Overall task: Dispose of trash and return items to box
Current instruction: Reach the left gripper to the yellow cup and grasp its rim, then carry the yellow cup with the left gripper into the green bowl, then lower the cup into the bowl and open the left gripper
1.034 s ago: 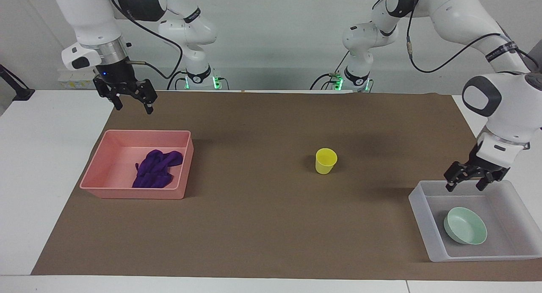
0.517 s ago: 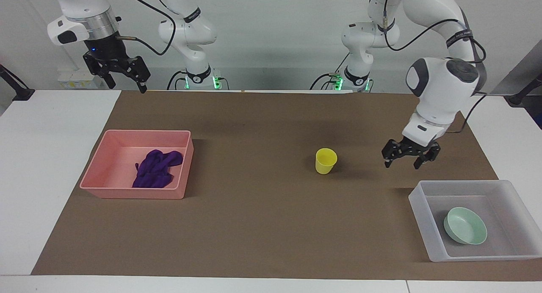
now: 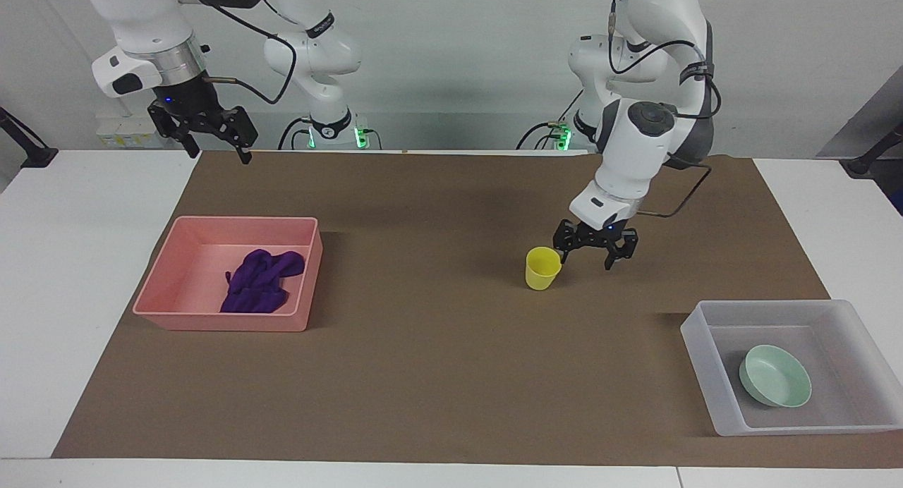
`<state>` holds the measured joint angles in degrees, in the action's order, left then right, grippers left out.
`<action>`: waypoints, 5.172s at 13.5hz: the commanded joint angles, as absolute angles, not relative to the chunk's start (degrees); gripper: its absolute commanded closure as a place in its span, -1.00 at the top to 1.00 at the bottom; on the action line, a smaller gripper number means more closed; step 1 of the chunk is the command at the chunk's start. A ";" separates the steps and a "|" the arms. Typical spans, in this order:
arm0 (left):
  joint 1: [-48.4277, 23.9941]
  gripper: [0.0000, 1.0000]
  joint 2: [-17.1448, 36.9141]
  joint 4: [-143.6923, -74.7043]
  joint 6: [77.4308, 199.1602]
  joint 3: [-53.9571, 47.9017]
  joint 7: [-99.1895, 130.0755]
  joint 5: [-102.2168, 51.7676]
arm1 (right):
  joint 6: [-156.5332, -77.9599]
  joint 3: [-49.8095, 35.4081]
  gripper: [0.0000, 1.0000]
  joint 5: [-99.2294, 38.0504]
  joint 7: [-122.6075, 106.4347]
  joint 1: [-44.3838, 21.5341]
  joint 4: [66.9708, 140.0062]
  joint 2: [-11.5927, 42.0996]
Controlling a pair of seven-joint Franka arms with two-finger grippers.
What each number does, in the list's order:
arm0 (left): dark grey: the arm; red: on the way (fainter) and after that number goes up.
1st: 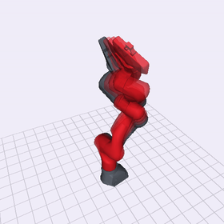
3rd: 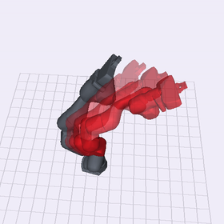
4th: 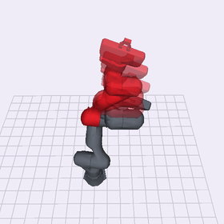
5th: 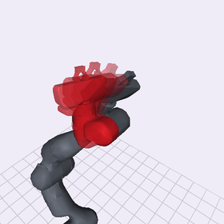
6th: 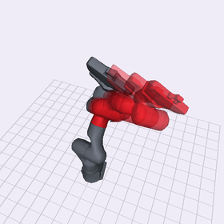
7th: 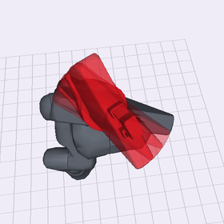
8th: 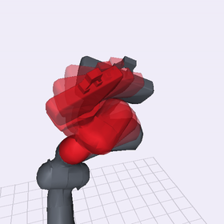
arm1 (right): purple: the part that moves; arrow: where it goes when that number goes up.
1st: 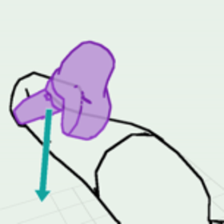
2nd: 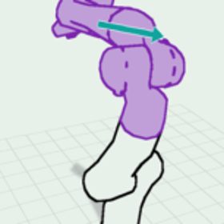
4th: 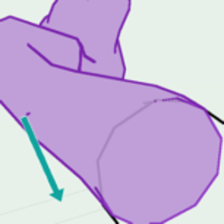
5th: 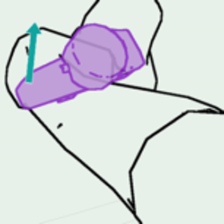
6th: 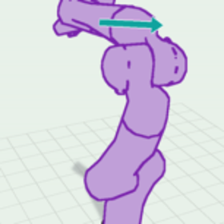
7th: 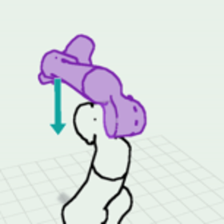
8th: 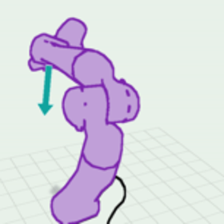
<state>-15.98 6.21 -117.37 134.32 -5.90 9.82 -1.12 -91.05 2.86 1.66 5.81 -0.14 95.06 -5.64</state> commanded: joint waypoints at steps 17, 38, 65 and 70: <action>-13.20 -1.00 5.27 -121.13 141.17 -4.31 13.45 -1.05 | -92.20 2.29 1.00 2.11 4.39 1.05 98.87 -8.26; 14.94 -1.00 34.69 -70.24 122.69 -4.92 -11.42 -1.14 | -92.55 2.37 1.00 2.47 4.57 0.53 98.52 -8.35; 6.86 1.00 12.15 -91.50 120.61 -4.83 -11.43 -1.67 | -93.34 2.29 1.00 1.67 4.13 1.14 99.05 -8.44; 2.47 1.00 6.86 -88.26 109.90 -5.01 -11.16 0.26 | -94.48 2.37 1.00 1.67 4.04 1.32 99.14 -8.35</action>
